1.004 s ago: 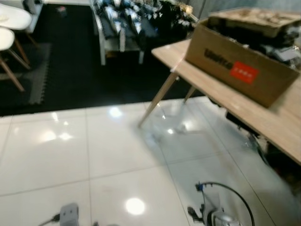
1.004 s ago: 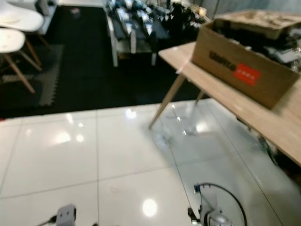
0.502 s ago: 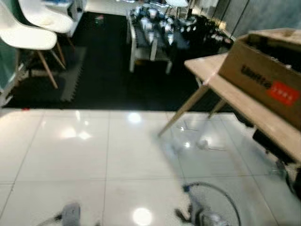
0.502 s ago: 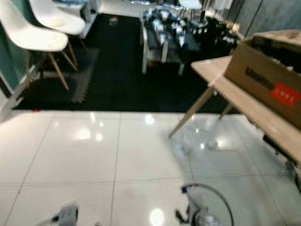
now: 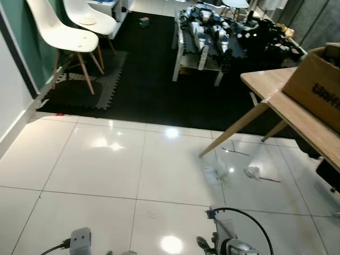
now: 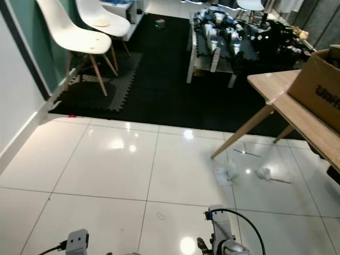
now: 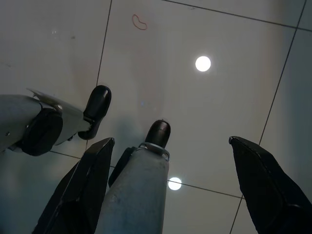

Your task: Picking trash to rubbish bin

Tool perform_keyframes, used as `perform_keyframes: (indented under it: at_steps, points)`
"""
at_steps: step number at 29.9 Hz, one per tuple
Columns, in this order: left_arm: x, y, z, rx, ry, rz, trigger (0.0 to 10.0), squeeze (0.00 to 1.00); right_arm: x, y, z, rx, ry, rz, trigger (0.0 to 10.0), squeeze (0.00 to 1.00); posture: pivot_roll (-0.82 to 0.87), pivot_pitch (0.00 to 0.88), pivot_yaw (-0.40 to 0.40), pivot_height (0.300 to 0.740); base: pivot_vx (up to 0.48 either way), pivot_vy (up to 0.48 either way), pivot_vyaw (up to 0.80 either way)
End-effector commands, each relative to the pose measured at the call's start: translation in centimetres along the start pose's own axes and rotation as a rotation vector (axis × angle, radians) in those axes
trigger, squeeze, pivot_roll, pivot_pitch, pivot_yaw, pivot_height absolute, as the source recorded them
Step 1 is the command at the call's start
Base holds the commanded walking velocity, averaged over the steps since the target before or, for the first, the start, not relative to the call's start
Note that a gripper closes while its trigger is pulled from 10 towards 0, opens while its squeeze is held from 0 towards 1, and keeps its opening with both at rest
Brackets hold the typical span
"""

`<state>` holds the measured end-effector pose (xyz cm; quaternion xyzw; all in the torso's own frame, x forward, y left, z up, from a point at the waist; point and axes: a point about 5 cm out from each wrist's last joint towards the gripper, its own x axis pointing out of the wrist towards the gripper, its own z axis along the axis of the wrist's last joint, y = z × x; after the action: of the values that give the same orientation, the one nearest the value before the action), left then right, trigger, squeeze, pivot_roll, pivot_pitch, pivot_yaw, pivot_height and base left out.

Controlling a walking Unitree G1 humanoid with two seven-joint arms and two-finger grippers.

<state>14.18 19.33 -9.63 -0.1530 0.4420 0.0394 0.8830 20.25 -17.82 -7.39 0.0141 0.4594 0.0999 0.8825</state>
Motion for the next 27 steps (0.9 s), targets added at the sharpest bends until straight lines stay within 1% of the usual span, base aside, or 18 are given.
perform_keyframes:
  at_steps: [1, 3, 7, 9, 20, 27]
  points:
    - [-0.08, -1.35, -1.89, -0.012, 0.072, -0.050, 10.0, 0.00, -0.17, -0.35, -0.58, -0.008, 0.026, -0.005, 10.0, 0.00, 0.20, 0.090, -0.104, 0.740, 0.000, 0.000, 0.00]
    - [-0.07, -1.37, -1.86, -0.013, 0.072, -0.052, 10.0, 0.00, -0.16, -0.32, -0.57, -0.011, 0.026, -0.003, 10.0, 0.00, 0.20, 0.090, -0.104, 0.740, 0.000, 0.000, 0.00]
    - [-0.05, -1.39, -1.80, -0.013, 0.071, -0.055, 10.0, 0.00, -0.15, -0.25, -0.65, -0.032, 0.037, 0.000, 10.0, 0.00, 0.21, 0.092, -0.103, 0.740, 0.000, -0.480, 0.00]
    - [-0.05, -1.40, -1.81, -0.014, 0.072, -0.057, 10.0, 0.00, -0.12, -0.05, -0.71, -0.054, 0.046, 0.018, 10.0, 0.00, 0.21, 0.093, -0.100, 0.740, 0.000, -0.480, 0.68]
    - [-0.12, -1.20, -1.84, -0.015, 0.075, -0.060, 10.0, 0.00, -0.04, 0.28, -0.74, -0.074, 0.055, 0.037, 10.0, 0.00, 0.21, 0.095, -0.098, 0.740, 0.000, -0.480, 0.77]
    - [-0.09, -1.22, -1.77, -0.017, 0.075, -0.062, 10.0, 0.00, -0.01, 0.36, -0.68, -0.109, 0.064, 0.048, 10.0, 0.00, 0.22, 0.086, -0.100, 0.740, 0.000, -0.480, 0.77]
